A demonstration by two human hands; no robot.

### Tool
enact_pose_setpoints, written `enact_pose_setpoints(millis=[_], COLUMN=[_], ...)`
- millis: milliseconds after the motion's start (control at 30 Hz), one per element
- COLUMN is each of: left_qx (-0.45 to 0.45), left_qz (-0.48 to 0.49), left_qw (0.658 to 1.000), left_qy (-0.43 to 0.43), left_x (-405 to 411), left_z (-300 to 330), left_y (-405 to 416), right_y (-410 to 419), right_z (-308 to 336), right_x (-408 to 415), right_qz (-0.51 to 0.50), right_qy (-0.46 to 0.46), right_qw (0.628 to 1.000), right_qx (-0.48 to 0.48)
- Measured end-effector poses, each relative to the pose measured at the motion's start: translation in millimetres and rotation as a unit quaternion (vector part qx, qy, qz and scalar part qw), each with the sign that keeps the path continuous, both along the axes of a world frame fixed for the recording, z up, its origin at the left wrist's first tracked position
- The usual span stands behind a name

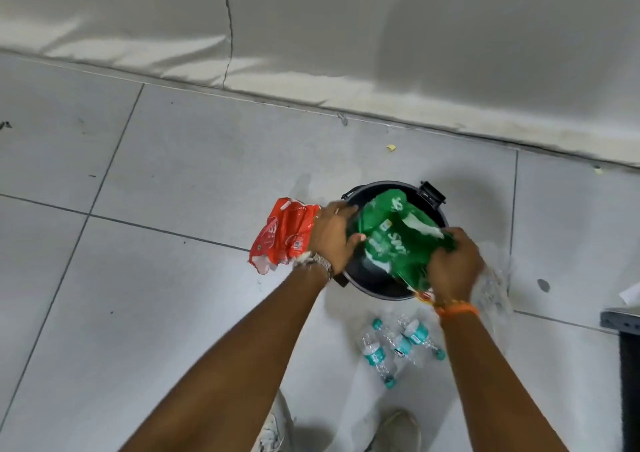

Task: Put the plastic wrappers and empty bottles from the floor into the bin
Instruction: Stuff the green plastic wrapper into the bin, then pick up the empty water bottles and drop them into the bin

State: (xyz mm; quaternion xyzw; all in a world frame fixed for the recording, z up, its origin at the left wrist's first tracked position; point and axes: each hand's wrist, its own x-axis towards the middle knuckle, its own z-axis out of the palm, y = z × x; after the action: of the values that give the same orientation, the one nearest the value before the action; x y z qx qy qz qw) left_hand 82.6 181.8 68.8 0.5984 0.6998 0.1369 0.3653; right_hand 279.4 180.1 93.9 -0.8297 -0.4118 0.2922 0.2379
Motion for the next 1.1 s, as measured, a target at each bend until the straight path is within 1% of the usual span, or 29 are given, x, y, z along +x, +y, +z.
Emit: enact_pose_setpoints(millis=[33,67,100,133,167,200,233,267,333,367,400,467,500,533,567,600,633,667,700,733,767,800,867,900,933,1100], left_qx=[-0.005,-0.005,-0.006,-0.011,-0.02,-0.032,-0.044,-0.053,-0.059,-0.059,-0.06,-0.063,-0.064,-0.065,-0.065,-0.065,-0.062,-0.06,-0.059,-0.06,-0.06,-0.059,-0.055,-0.054,-0.053,-0.046], left_qz=[-0.003,0.005,0.02,0.037,0.055,0.071,0.085,0.095,0.111,0.128,0.149,0.193,0.212,0.228,0.243,0.257,0.271,0.285,0.299,0.311,0.322,0.331,0.343,0.349,0.354,0.357], left_qw=[0.999,0.998,0.997,0.996,0.995,0.994,0.993,0.993,0.991,0.99,0.987,0.979,0.974,0.968,0.962,0.957,0.953,0.947,0.941,0.934,0.927,0.921,0.914,0.91,0.905,0.888], left_qy=[0.037,0.059,0.071,0.079,0.078,0.072,0.062,0.055,0.035,0.019,0.001,-0.036,-0.058,-0.082,-0.103,-0.116,-0.124,-0.134,-0.149,-0.167,-0.183,-0.196,-0.211,-0.219,-0.23,-0.286], left_x=[-0.9,-2.4,-5.0,-7.4,-7.7,-9.2,-9.8,-9.7,-8.6,-7.5,-6.4,-4.4,-3.9,-3.8,-2.6,-1.6,-2.0,-1.4,-1.7,-2.2,-2.5,-2.5,-1.1,-0.5,-0.4,-2.0], left_z=[-8.2,-16.0,-22.9,-28.5,-33.6,-37.4,-40.8,-42.7,-43.8,-43.9,-43.7,-42.4,-43.4,-44.9,-47.9,-50.9,-54.1,-58.5,-62.0,-64.2,-66.6,-68.1,-70.3,-70.9,-71.4,-76.8], left_y=[4.1,4.0,2.0,-2.1,-7.2,-11.5,-15.1,-18.2,-20.9,-20.7,-22.2,-22.6,-22.7,-23.2,-24.6,-25.9,-27.0,-28.1,-28.8,-29.5,-29.8,-30.7,-31.0,-30.7,-30.5,-32.3], right_y=[7.0,10.7,12.5,12.8,13.8,16.7,19.3,22.2,21.1,13.9,0.2,-32.6,-50.6,-68.9,-87.4,-104.0,-118.7,-132.7,-143.2,-151.6,-157.2,-161.9,-167.6,-168.3,-167.7,-163.6], right_z=[-17.2,-32.9,-45.5,-56.1,-62.7,-66.1,-66.6,-62.4,-43.0,-30.4,-20.1,-4.6,-2.7,-7.2,-15.8,-30.3,-47.4,-67.0,-84.5,-103.1,-121.0,-137.6,-166.2,-176.0,-183.8,-205.8], right_x=[-8.9,-18.6,-28.4,-36.9,-41.8,-45.1,-44.9,-40.7,-24.7,-15.6,-4.2,22.1,34.7,45.9,53.2,59.1,61.9,63.6,61.1,57.2,53.1,49.1,40.4,35.0,30.9,24.2], right_qz=[0.025,0.065,0.118,0.183,0.253,0.315,0.354,0.365,0.342,0.317,0.273,0.152,0.093,0.047,0.015,0.005,0.023,0.067,0.125,0.193,0.26,0.323,0.417,0.448,0.465,0.468], right_qy=[-0.017,-0.018,-0.014,-0.015,-0.024,-0.042,-0.063,-0.085,-0.15,-0.189,-0.207,-0.178,-0.151,-0.129,-0.109,-0.097,-0.086,-0.076,-0.064,-0.053,-0.054,-0.08,-0.175,-0.215,-0.24,-0.288], right_qw=[0.999,0.995,0.981,0.954,0.92,0.889,0.874,0.872,0.895,0.911,0.933,0.97,0.977,0.98,0.986,0.991,0.995,0.994,0.985,0.967,0.942,0.914,0.853,0.827,0.81,0.795], right_qx=[-0.023,-0.074,-0.154,-0.236,-0.299,-0.33,-0.327,-0.314,-0.243,-0.184,-0.109,0.064,0.121,0.141,0.127,0.089,0.035,-0.029,-0.096,-0.156,-0.203,-0.233,-0.261,-0.264,-0.264,-0.255])
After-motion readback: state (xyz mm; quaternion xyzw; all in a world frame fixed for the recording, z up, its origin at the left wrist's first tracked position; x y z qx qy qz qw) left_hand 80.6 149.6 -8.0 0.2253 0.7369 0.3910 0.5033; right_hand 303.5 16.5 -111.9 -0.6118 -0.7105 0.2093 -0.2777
